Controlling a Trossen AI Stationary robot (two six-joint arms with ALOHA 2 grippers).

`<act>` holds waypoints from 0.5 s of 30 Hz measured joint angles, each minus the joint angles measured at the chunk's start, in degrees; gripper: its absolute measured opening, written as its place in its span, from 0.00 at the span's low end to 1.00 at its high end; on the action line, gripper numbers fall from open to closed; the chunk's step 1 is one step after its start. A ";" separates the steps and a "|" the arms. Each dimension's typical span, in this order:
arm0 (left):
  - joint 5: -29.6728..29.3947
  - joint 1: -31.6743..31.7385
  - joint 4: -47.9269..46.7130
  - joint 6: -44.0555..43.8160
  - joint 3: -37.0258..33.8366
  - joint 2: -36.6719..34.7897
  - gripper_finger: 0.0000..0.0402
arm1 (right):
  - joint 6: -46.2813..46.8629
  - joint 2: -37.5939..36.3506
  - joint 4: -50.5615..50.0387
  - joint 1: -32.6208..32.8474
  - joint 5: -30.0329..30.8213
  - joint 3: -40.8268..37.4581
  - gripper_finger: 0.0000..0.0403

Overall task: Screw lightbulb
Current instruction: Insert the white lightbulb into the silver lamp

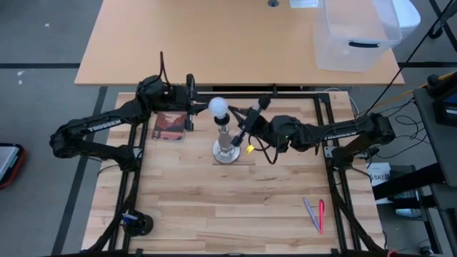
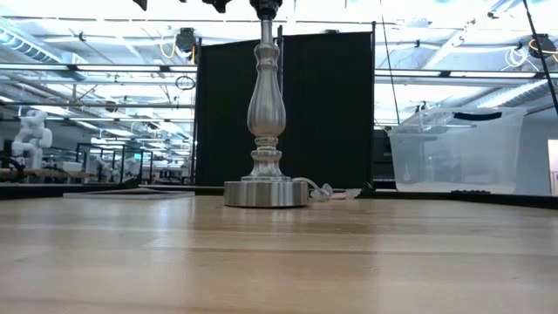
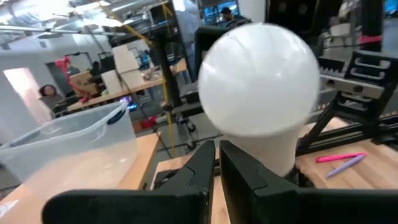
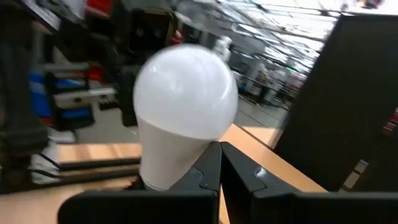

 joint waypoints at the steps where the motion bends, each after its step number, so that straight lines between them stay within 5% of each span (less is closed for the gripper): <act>1: -0.18 0.06 -0.04 0.00 0.00 0.04 0.07 | -0.01 0.03 -0.41 0.03 1.25 -0.01 0.00; 15: 2.51 -0.45 -2.95 0.46 0.00 -4.29 0.07 | -3.30 0.04 0.66 -0.60 5.90 -0.04 0.00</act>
